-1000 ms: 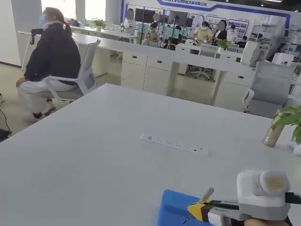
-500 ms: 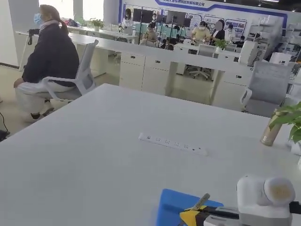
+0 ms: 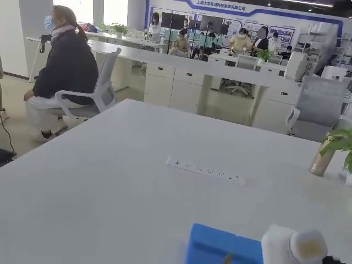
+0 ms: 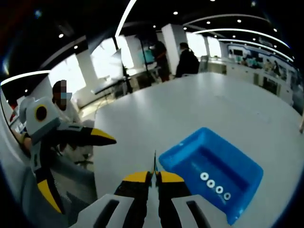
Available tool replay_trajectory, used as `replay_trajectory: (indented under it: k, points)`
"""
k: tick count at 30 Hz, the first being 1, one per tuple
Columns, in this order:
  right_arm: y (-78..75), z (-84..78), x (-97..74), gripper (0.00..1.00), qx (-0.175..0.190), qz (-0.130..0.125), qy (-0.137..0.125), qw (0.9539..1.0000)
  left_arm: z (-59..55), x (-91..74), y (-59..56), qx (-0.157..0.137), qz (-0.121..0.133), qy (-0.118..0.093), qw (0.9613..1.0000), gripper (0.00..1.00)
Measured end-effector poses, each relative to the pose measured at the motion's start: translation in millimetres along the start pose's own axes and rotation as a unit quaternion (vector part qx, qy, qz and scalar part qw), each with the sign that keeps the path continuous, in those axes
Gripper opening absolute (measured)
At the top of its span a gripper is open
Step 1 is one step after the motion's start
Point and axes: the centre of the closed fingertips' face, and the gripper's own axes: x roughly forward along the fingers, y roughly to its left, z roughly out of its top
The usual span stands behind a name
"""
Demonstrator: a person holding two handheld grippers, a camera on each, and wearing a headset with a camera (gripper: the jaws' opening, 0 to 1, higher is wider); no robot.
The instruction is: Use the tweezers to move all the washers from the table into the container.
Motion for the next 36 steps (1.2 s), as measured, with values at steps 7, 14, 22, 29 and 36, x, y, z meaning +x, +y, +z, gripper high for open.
replay_trajectory:
  k: [7,14,22,29,36]
  points:
    - [-2.8,-7.0,7.9,0.03,-0.017,-0.002,0.018,0.9997,-0.3,-0.2,-0.6,0.001,-0.001,0.001,1.0000,0.92]
    - [-3.5,-12.7,12.2,0.03,-0.033,-0.007,0.035,0.9988,-1.1,0.4,-0.8,0.004,-0.001,0.004,1.0000,0.91]
    - [-4.6,-13.3,19.3,0.03,-0.040,-0.005,0.044,0.9982,-1.5,0.8,-0.6,0.004,0.000,0.006,1.0000,0.91]
    - [-2.6,-14.8,20.2,0.04,-0.037,-0.003,0.048,0.9981,-1.3,0.2,0.6,0.003,0.003,0.005,1.0000,0.91]
    - [-5.6,-16.2,20.8,0.04,-0.044,-0.002,0.051,0.9977,-1.5,0.2,1.2,0.004,0.003,0.006,1.0000,0.90]
